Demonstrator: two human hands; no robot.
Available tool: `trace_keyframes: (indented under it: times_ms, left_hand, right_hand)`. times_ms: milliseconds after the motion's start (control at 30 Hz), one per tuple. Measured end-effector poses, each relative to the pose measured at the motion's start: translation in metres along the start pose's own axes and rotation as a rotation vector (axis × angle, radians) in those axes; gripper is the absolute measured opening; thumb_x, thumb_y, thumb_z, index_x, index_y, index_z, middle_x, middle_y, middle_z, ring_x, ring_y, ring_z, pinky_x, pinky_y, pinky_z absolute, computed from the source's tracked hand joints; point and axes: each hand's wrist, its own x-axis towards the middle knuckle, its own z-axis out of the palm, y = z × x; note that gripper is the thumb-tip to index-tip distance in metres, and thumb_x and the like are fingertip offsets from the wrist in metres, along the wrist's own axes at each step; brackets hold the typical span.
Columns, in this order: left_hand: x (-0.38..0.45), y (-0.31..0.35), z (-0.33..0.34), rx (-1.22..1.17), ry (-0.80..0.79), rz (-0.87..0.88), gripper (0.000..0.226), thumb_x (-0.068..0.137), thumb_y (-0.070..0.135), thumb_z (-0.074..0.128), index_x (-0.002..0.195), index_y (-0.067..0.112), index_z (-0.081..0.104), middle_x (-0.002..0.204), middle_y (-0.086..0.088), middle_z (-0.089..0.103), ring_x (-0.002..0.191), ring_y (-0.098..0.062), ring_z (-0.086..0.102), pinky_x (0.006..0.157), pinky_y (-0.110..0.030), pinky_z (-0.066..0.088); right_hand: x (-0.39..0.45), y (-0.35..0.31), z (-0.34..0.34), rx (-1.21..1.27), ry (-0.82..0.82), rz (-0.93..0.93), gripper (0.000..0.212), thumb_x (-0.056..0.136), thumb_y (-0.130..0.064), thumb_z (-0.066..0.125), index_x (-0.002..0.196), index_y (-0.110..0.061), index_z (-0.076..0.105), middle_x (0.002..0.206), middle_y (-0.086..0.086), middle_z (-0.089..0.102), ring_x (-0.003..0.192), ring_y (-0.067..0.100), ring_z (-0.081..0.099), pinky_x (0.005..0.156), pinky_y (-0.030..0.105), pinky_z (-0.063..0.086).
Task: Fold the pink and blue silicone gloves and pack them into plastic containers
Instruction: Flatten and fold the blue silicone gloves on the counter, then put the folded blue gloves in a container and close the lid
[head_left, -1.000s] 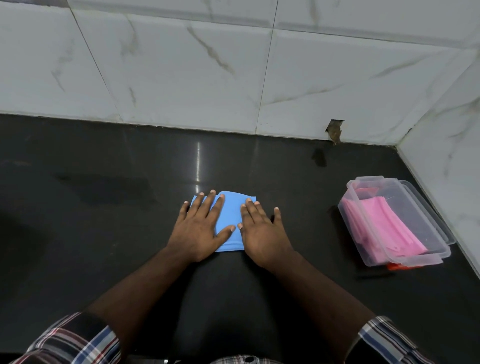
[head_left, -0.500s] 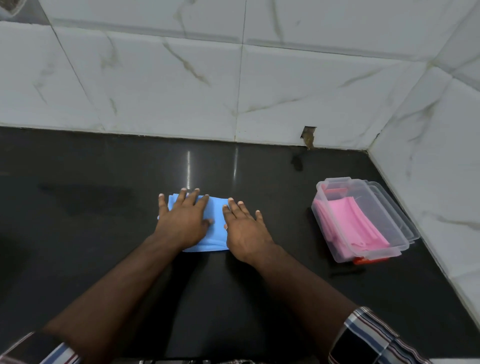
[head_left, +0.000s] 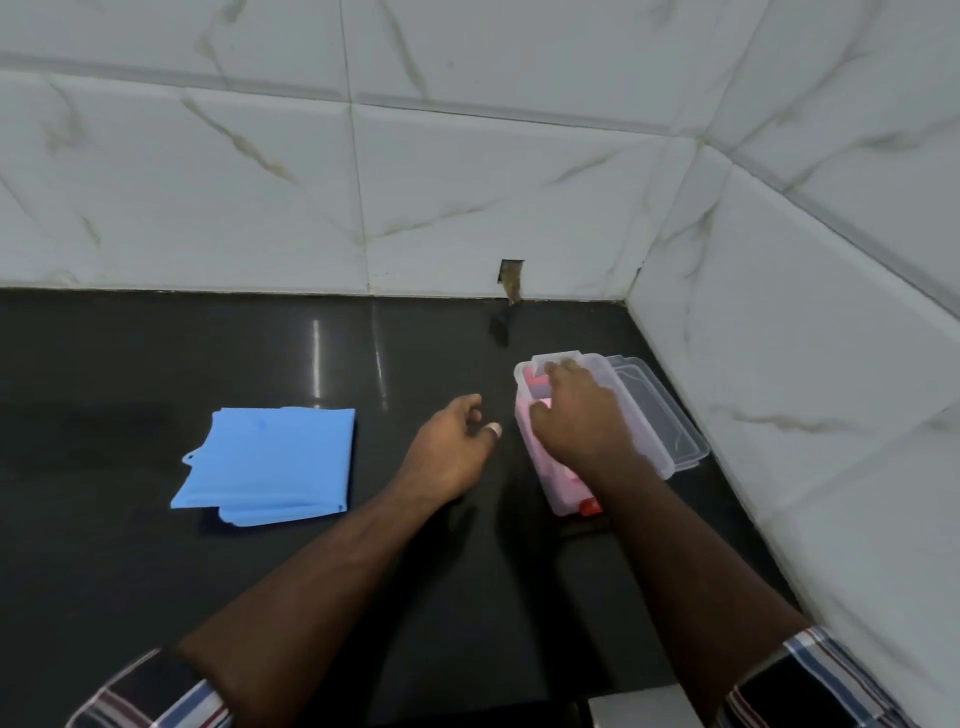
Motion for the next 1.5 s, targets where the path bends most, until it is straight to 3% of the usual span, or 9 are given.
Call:
trace_keyframes:
  times_ms: [200,333,400,667,833,1033,1233,1367,1500]
  left_hand:
    - [0.003,0.004,0.024,-0.206,-0.115,-0.128,0.072,0.088,0.042,0.063,0.151,0.022,0.037,0.130,0.004,0.058,0.111,-0.021,0.066,0.099,-0.048,0.053]
    - [0.003,0.003,0.019,-0.298,-0.095,-0.152,0.055,0.091,0.033,0.063,0.142,0.024,0.047,0.105,0.015,0.066,0.083,-0.008,0.070,0.079,-0.038,0.061]
    - [0.002,0.004,0.012,-0.305,-0.064,-0.141,0.037,0.094,0.030,0.061,0.130,0.031,0.056,0.098,0.018,0.071,0.085,-0.005,0.071,0.073,-0.035,0.063]
    - [-0.001,-0.018,-0.026,-0.246,0.080,-0.153,0.031,0.101,0.028,0.056,0.131,0.032,0.056,0.121,0.010,0.068,0.100,-0.006,0.066,0.080,-0.031,0.059]
    - [-0.010,-0.037,-0.060,-0.203,0.141,-0.203,0.035,0.101,0.030,0.054,0.136,0.029,0.053,0.129,0.007,0.064,0.103,-0.010,0.062,0.081,-0.031,0.058]
    - [-0.023,-0.050,-0.116,-0.048,0.227,-0.124,0.043,0.100,0.033,0.056,0.142,0.022,0.052,0.128,0.004,0.064,0.116,-0.018,0.063,0.102,-0.043,0.051]
    - [-0.033,-0.066,-0.151,0.158,0.219,-0.024,0.017,0.091,0.025,0.070,0.108,0.024,0.069,0.092,0.012,0.068,0.076,-0.004,0.062,0.063,-0.017,0.042]
    - [-0.046,-0.088,-0.134,0.546,0.007,0.071,0.037,0.085,0.040,0.073,0.117,0.024,0.065,0.110,0.005,0.062,0.105,-0.015,0.058,0.087,-0.030,0.048]
    - [-0.053,-0.106,-0.118,0.783,-0.020,0.148,0.053,0.080,0.057,0.070,0.119,0.025,0.055,0.114,0.003,0.056,0.104,-0.017,0.051,0.084,-0.033,0.044]
  right_hand:
    - [0.000,0.047,-0.006,0.073,-0.111,0.274,0.055,0.089,-0.043,0.058,0.137,-0.017,0.047,0.136,0.006,0.056,0.120,0.028,0.057,0.099,0.049,0.048]
    - [0.008,0.037,0.000,0.210,-0.069,0.212,0.048,0.090,-0.034,0.063,0.133,-0.017,0.052,0.129,0.006,0.062,0.115,0.025,0.060,0.092,0.037,0.047]
    - [0.011,0.027,0.003,0.252,-0.098,0.167,0.049,0.088,-0.032,0.064,0.133,-0.018,0.053,0.128,0.005,0.063,0.112,0.025,0.060,0.084,0.032,0.044]
    - [0.005,-0.020,0.022,0.214,-0.131,0.073,0.045,0.084,-0.036,0.063,0.125,-0.019,0.055,0.120,0.004,0.064,0.088,0.016,0.059,0.072,0.029,0.047]
    - [0.002,-0.062,0.037,0.215,-0.182,0.037,0.044,0.086,-0.035,0.062,0.126,-0.020,0.053,0.133,0.007,0.058,0.101,0.022,0.065,0.075,0.030,0.052]
    - [-0.006,-0.082,0.032,0.293,-0.043,0.025,0.051,0.087,-0.025,0.066,0.136,-0.022,0.052,0.137,0.000,0.058,0.117,0.022,0.059,0.094,0.037,0.051]
    - [-0.016,-0.128,0.029,0.251,0.076,-0.146,0.031,0.090,-0.015,0.059,0.119,-0.021,0.070,0.113,0.001,0.073,0.102,0.017,0.065,0.091,0.033,0.052]
    - [-0.023,-0.154,0.039,0.255,-0.005,-0.189,0.027,0.092,-0.017,0.057,0.114,-0.015,0.072,0.107,0.004,0.074,0.102,0.021,0.065,0.092,0.036,0.053]
    - [-0.026,-0.166,0.046,0.281,-0.034,-0.164,0.028,0.093,-0.021,0.059,0.118,-0.016,0.071,0.113,0.004,0.073,0.103,0.021,0.065,0.096,0.036,0.052]
